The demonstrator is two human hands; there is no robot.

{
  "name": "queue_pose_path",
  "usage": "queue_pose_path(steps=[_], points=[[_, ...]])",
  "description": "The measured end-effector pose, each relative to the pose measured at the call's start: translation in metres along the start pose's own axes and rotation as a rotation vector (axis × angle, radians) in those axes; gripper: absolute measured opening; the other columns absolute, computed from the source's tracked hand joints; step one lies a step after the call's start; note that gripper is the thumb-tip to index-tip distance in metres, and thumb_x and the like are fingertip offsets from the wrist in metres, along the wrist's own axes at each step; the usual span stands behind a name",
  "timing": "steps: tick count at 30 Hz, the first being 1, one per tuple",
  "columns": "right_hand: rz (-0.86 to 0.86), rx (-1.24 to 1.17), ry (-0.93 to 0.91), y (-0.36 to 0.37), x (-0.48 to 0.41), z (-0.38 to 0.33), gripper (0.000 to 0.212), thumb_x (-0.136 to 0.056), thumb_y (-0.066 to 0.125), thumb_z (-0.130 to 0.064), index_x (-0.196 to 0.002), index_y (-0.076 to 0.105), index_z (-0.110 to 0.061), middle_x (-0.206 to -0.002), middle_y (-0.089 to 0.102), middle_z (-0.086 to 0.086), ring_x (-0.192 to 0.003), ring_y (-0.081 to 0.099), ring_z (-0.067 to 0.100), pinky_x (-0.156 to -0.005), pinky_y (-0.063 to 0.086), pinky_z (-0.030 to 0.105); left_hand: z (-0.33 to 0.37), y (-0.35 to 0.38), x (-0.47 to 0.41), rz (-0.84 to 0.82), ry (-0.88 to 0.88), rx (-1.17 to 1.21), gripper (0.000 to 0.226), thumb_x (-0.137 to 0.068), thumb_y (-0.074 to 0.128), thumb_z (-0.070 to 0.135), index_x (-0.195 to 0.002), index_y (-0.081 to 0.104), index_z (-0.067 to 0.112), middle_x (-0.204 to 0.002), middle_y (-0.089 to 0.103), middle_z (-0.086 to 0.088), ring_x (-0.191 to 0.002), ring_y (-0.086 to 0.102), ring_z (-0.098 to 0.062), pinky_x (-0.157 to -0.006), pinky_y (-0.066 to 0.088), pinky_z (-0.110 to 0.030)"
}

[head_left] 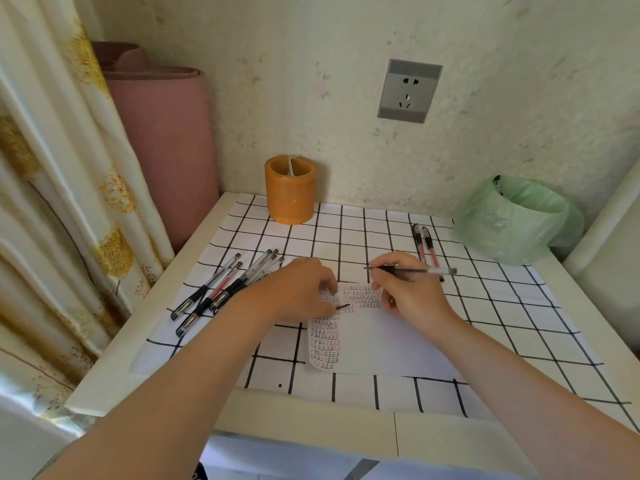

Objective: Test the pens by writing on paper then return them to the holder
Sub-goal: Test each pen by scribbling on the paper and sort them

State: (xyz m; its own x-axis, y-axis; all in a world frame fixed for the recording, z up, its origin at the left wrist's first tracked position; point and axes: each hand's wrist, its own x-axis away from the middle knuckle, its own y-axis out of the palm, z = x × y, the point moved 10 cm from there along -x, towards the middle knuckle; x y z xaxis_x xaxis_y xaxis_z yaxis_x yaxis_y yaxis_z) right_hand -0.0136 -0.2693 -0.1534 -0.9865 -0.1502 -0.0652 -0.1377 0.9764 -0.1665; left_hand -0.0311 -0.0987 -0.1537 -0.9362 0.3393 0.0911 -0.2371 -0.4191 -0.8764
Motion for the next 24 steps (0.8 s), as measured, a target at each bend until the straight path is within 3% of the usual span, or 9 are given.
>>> queue_pose_path(steps=[3, 6, 10, 12, 15, 18, 21, 24], points=[[-0.061, 0.000, -0.011, 0.004, 0.002, -0.010, 0.035, -0.099, 0.053, -0.002, -0.111, 0.070, -0.029, -0.102, 0.074, 0.006, -0.057, 0.066, 0.026, -0.041, 0.043, 0.029, 0.000, -0.002, 0.001, 0.030, -0.013, 0.007, 0.020, -0.082, 0.078, 0.032, -0.099, 0.071, 0.026, -0.101, 0.055, 0.010, -0.088, 0.051, -0.004, -0.069, 0.041, -0.020], [-0.147, -0.065, 0.054, 0.011, 0.006, -0.009, 0.050, -0.099, 0.044, 0.011, -0.135, 0.056, -0.022, -0.118, 0.067, 0.006, -0.076, 0.072, 0.033, -0.050, 0.055, 0.035, -0.002, -0.006, 0.003, 0.070, -0.029, 0.018, 0.013, -0.083, 0.077, 0.028, -0.091, 0.067, 0.028, -0.093, 0.055, 0.015, -0.079, 0.051, 0.001, -0.060, 0.036, -0.015], [-0.141, -0.366, 0.214, 0.016, 0.011, -0.002, 0.040, -0.101, 0.036, 0.006, -0.121, 0.068, -0.007, -0.111, 0.066, 0.021, -0.071, 0.067, 0.036, -0.053, 0.055, 0.040, -0.004, -0.017, 0.006, 0.149, -0.036, 0.047, 0.014, -0.086, 0.072, 0.024, -0.094, 0.063, 0.030, -0.092, 0.062, 0.014, -0.083, 0.057, -0.004, -0.064, 0.042, -0.018], [-0.137, -0.395, 0.218, 0.017, 0.008, -0.002, 0.039, -0.101, 0.035, 0.003, -0.115, 0.070, -0.008, -0.102, 0.066, 0.018, -0.063, 0.062, 0.030, -0.050, 0.050, 0.035, -0.006, -0.022, 0.007, 0.176, -0.041, 0.068, 0.014, -0.087, 0.072, 0.023, -0.096, 0.063, 0.029, -0.094, 0.064, 0.013, -0.083, 0.057, -0.002, -0.064, 0.042, -0.019], [-0.139, -0.107, 0.107, 0.012, 0.002, -0.009, 0.027, -0.096, 0.055, -0.005, -0.114, 0.063, -0.024, -0.093, 0.069, 0.006, -0.054, 0.057, 0.020, -0.045, 0.041, 0.028, -0.008, -0.025, 0.007, 0.199, -0.056, 0.083, 0.014, -0.087, 0.073, 0.022, -0.095, 0.064, 0.030, -0.091, 0.064, 0.014, -0.079, 0.056, 0.002, -0.061, 0.038, -0.014], [-0.089, 0.353, -0.016, 0.003, -0.002, -0.012, 0.027, -0.085, 0.076, -0.017, -0.104, 0.068, -0.035, -0.089, 0.073, -0.009, -0.057, 0.059, 0.003, -0.056, 0.044, 0.021, -0.012, -0.026, 0.006, 0.208, -0.075, 0.113, 0.016, -0.086, 0.074, 0.021, -0.093, 0.064, 0.030, -0.088, 0.063, 0.016, -0.076, 0.055, 0.006, -0.060, 0.036, -0.010], [-0.084, 0.745, -0.161, 0.006, 0.002, -0.018, 0.014, -0.084, 0.075, -0.032, -0.095, 0.074, -0.039, -0.088, 0.070, -0.026, -0.071, 0.057, -0.012, -0.061, 0.040, 0.014, -0.015, -0.026, 0.006, 0.218, -0.082, 0.130, 0.019, -0.085, 0.076, 0.020, -0.090, 0.063, 0.033, -0.085, 0.061, 0.018, -0.073, 0.054, 0.008, -0.059, 0.034, -0.008], [-0.074, 0.807, -0.229, 0.011, 0.005, -0.024, 0.012, -0.086, 0.071, -0.034, -0.095, 0.073, -0.041, -0.091, 0.069, -0.028, -0.076, 0.055, -0.014, -0.065, 0.040, 0.013, -0.013, -0.026, 0.006, 0.219, -0.076, 0.116, 0.020, -0.085, 0.075, 0.022, -0.088, 0.061, 0.036, -0.085, 0.061, 0.019, -0.076, 0.054, 0.009, -0.060, 0.035, -0.008]])
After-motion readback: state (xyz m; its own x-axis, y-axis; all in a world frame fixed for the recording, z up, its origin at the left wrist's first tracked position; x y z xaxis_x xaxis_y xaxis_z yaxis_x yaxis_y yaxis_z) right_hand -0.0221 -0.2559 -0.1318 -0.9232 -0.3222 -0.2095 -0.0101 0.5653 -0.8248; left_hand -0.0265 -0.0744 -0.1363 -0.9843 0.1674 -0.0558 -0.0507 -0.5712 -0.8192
